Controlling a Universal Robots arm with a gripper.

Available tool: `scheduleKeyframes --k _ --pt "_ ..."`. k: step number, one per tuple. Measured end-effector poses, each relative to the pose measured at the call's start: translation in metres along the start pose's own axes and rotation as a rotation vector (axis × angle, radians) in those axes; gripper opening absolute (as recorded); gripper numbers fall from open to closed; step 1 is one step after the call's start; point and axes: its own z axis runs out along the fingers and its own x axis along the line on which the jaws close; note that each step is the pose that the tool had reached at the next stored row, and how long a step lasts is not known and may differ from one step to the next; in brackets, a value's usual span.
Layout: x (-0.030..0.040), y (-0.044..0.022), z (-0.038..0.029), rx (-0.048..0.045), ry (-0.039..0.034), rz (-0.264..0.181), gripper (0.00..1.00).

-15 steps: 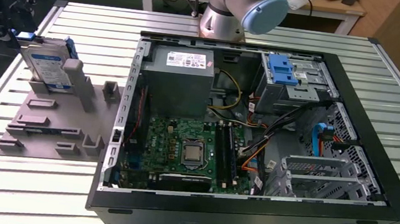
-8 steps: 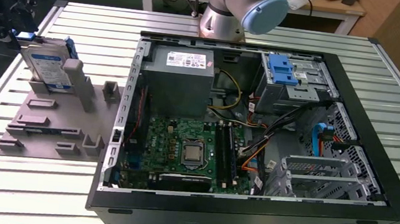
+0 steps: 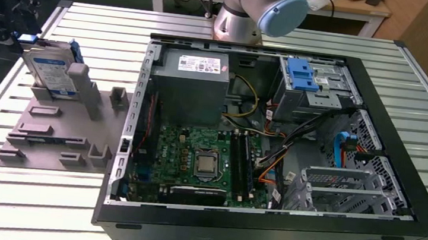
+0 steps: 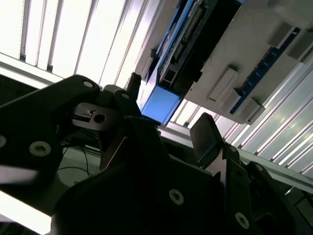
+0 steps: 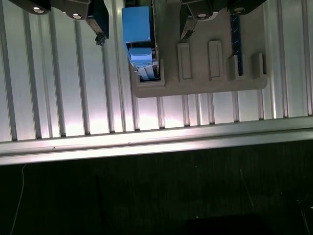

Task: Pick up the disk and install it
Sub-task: 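Pick up the disk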

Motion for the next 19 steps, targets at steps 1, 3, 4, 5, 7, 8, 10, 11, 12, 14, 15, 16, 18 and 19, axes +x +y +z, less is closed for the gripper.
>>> scheduleKeyframes --k 1,3,4,5,7,8,10,11,12,14,15,16,18,19 --pt "0.0000 0.0007 0.0011 0.0001 -0.0005 0.000 0.68" --pt "0.0002 0.0015 0.0033 0.0002 -0.0018 -0.001 0.68" --pt "0.0003 0.0025 0.0088 -0.0002 -0.0045 -0.005 0.68" --pt "0.0003 0.0026 0.0097 -0.0003 -0.0048 -0.006 0.54" --pt "0.0003 0.0027 0.0108 -0.0004 -0.0050 -0.007 0.47" --pt "0.0003 0.0027 0.0109 -0.0006 -0.0049 -0.007 0.47" --pt "0.0003 0.0027 0.0115 -0.0004 -0.0050 -0.007 0.47" --pt "0.0003 0.0027 0.0117 -0.0004 -0.0050 -0.007 0.47" --pt "0.0003 0.0027 0.0119 -0.0004 -0.0050 -0.007 0.47" --pt "0.0003 0.0027 0.0119 -0.0005 -0.0050 -0.007 0.47" --pt "0.0004 0.0027 0.0119 -0.0004 -0.0050 -0.007 0.47" --pt "0.0003 0.0027 0.0120 -0.0004 -0.0050 -0.007 0.47" --pt "0.0003 0.0027 0.0120 -0.0002 -0.0051 -0.007 0.47" --pt "0.0003 0.0027 0.0122 -0.0001 -0.0051 -0.007 0.47"
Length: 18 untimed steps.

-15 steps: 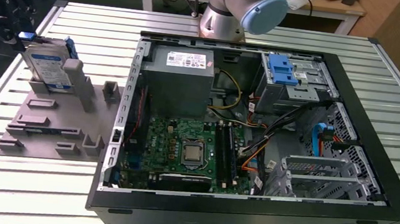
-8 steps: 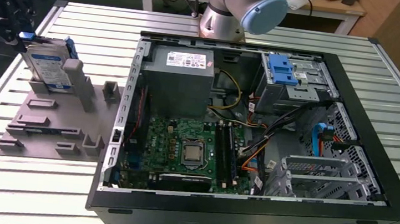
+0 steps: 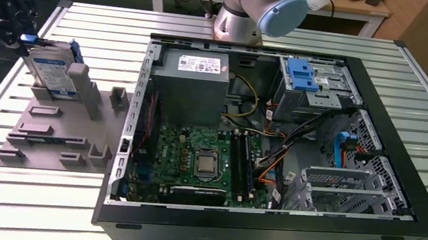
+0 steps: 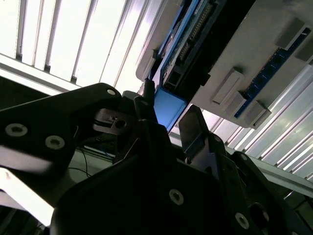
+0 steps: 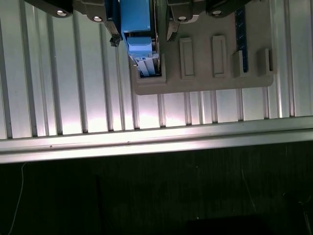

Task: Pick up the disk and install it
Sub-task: 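Pick up the disk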

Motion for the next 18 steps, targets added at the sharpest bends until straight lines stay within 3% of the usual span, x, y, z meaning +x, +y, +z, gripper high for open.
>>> scheduleKeyframes --k 8,18 --pt "0.0001 0.0004 0.0015 -0.0001 -0.0015 -0.028 0.47" --pt "0.0001 0.0004 0.0027 0.0007 -0.0016 -0.029 0.46"
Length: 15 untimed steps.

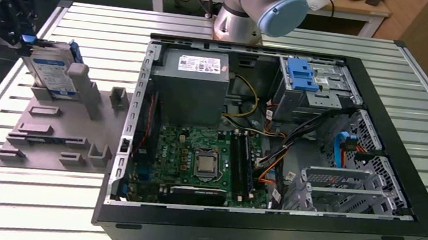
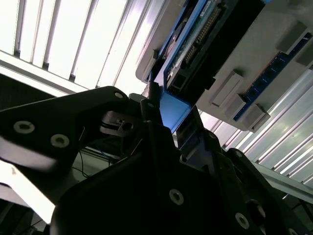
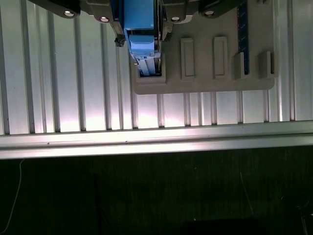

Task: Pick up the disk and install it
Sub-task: 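Pick up the disk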

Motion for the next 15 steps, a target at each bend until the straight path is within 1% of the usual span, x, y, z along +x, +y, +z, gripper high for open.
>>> scheduleKeyframes --k 1,9,10,11,13,14,15 --pt "0.0000 0.0000 0.0001 0.0000 0.0000 0.000 0.39" --pt "0.0000 0.0000 0.0003 0.0001 0.0000 0.000 0.39" --pt "0.0000 0.0000 0.0003 0.0001 0.0000 0.000 0.40" --pt "0.0000 0.0000 0.0003 0.0001 0.0000 0.000 0.46" --pt "0.0000 0.0000 0.0005 0.0003 -0.0001 0.000 0.46" --pt "0.0000 0.0000 0.0007 0.0004 -0.0001 0.000 0.52" --pt "0.0000 0.0000 0.0009 0.0004 -0.0001 0.000 0.52"
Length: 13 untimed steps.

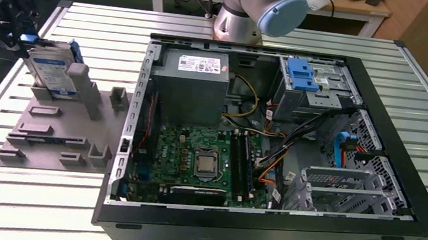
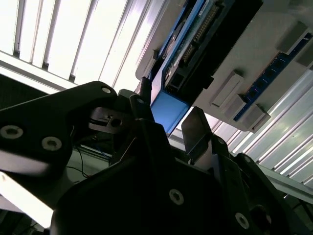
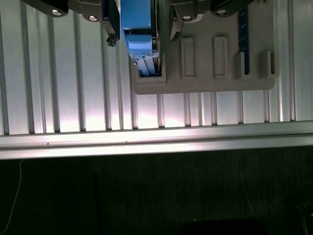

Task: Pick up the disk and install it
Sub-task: 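Pick up the disk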

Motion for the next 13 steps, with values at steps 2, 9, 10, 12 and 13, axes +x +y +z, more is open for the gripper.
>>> scheduleKeyframes --k 2,9,10,12,13 --pt "-0.0002 0.0000 0.0003 -0.0001 0.0001 0.000 0.52" --pt "-0.0011 0.0000 0.0030 0.0000 0.0000 0.000 0.52" --pt "-0.0012 0.0000 0.0035 0.0000 0.0001 0.000 0.52" --pt "-0.0016 0.0000 0.0046 -0.0001 0.0001 0.000 0.52" --pt "-0.0017 0.0000 0.0051 -0.0001 0.0001 0.000 0.52"
